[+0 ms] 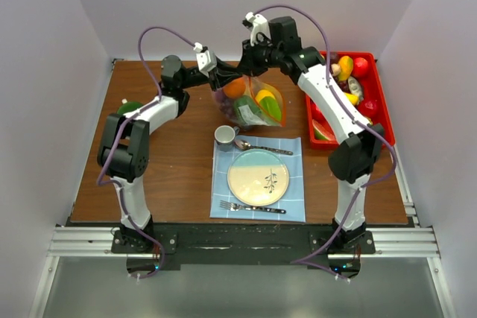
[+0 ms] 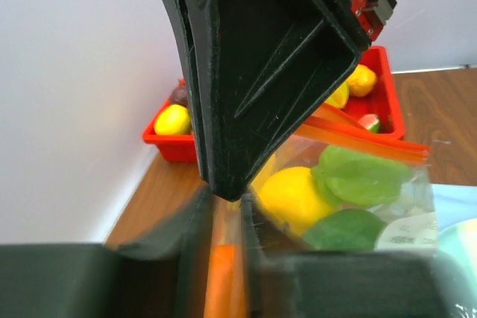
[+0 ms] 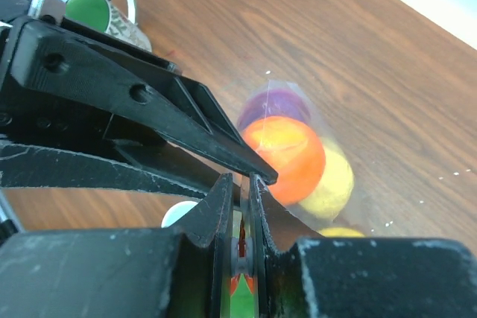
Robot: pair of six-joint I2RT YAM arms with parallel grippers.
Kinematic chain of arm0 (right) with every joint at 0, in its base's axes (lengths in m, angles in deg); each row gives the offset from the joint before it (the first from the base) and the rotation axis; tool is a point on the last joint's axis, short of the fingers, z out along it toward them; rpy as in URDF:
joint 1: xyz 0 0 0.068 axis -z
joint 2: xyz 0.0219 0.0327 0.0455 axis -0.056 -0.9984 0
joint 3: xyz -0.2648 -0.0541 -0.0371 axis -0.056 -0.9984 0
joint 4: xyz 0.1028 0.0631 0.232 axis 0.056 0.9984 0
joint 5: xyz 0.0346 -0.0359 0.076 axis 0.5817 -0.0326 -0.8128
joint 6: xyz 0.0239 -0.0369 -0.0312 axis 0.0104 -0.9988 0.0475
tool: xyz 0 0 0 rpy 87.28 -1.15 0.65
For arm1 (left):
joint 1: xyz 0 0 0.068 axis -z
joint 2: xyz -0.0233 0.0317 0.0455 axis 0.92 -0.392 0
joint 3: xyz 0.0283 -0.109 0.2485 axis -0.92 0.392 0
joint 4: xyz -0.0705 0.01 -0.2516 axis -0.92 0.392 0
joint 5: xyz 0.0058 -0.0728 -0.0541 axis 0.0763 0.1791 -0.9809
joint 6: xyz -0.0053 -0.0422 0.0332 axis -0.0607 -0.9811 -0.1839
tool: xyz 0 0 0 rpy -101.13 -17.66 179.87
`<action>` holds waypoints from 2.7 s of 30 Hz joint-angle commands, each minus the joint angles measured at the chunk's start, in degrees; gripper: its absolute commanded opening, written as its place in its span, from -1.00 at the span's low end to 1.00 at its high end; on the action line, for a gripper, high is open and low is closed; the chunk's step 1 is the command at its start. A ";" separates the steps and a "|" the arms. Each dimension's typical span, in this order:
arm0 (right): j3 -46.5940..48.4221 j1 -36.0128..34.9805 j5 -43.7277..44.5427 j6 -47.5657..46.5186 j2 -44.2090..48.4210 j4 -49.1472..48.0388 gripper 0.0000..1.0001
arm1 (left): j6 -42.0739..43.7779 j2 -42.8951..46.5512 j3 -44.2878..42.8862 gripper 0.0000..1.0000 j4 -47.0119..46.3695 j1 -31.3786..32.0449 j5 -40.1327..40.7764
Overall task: Place the food in the zip-top bag and seal the zipper
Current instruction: Adjust the zipper food storage bag at the center of the board.
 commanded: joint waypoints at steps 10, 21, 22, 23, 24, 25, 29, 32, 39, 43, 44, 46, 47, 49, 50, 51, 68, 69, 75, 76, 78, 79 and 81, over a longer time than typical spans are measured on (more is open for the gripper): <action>-8.76 -1.63 4.20 -2.50 8.79 -13.48 -0.87 | -6.83 -0.49 1.07 -1.00 -10.93 0.75 0.08; -11.84 -1.72 5.61 -2.50 10.28 -15.33 0.03 | -11.68 -1.29 1.77 -1.00 -13.59 0.84 3.85; -11.92 -1.72 5.61 -2.50 10.28 -15.50 0.04 | -10.63 -1.02 1.60 -1.00 -12.44 0.93 4.65; -12.27 -1.80 5.78 -2.50 10.28 -15.68 0.04 | -10.01 -0.76 1.51 -1.00 -11.39 0.84 5.44; -12.45 -1.72 6.22 -2.50 10.45 -15.85 0.04 | -9.66 -0.67 1.42 -1.00 -10.07 1.02 6.05; -12.71 -1.63 7.09 -2.59 10.54 -16.03 0.05 | -9.48 -0.58 1.42 -1.00 -9.80 1.02 6.32; -14.64 -1.28 8.06 -4.61 12.03 -16.82 0.08 | -8.95 -0.67 1.60 -1.00 -8.22 1.10 7.64; -15.96 -0.14 7.81 -5.14 13.00 -17.00 0.15 | -8.87 -0.41 1.95 -1.00 -8.21 1.11 7.73; -17.55 2.77 3.24 -5.05 13.62 -15.42 0.17 | -7.20 0.12 1.78 -1.00 -6.28 1.11 8.61; -17.99 2.77 4.02 -6.72 12.92 -14.10 0.22 | -6.41 0.65 1.77 -1.00 -5.23 1.11 9.57; -18.16 2.77 4.20 -6.89 12.74 -14.01 0.23 | -6.23 0.82 1.77 -1.00 -5.14 1.11 9.92; -18.16 2.68 3.94 -7.51 12.57 -13.83 0.27 | -5.79 1.09 1.77 -1.00 -4.44 1.11 10.36; -18.43 2.68 3.50 -7.68 12.65 -13.75 0.29 | -5.70 1.18 1.77 -1.00 -4.35 1.11 10.71; -19.04 2.68 2.45 -7.95 13.18 -14.09 0.33 | -5.44 1.18 1.34 -1.00 -3.38 1.11 11.16; -20.09 2.68 2.18 -8.12 13.53 -14.36 0.35 | -5.44 1.18 1.16 -1.00 -3.12 1.11 11.24; -20.62 2.68 2.09 -8.30 14.23 -14.88 0.36 | -5.52 1.18 1.07 -1.00 -2.94 1.11 11.33; -22.73 2.15 5.17 -10.15 13.36 -14.36 0.18 | -5.96 1.88 1.16 -1.00 -3.47 1.11 12.21; -22.56 2.06 5.17 -10.06 13.18 -14.27 0.16 | -5.96 1.88 1.16 -1.00 -3.47 1.11 12.13; -19.66 1.27 6.22 -9.01 11.95 -12.69 -0.65 | -5.88 1.79 1.16 -1.00 -3.29 1.11 12.21; -18.35 1.10 6.22 -8.92 11.86 -12.17 -0.76 | -5.88 1.88 1.16 -1.00 -3.20 1.11 12.13; -17.03 0.66 6.83 -8.83 11.51 -10.85 -1.00 | -5.79 1.88 1.07 -1.00 -2.85 1.11 11.60; -15.11 0.48 7.10 -8.83 10.99 -10.15 -1.00 | -5.61 2.14 1.07 -1.00 -2.85 1.11 11.34; -12.20 0.04 8.24 -9.18 10.20 -6.81 -1.00 | -5.35 2.23 0.64 -1.00 -1.71 1.11 10.90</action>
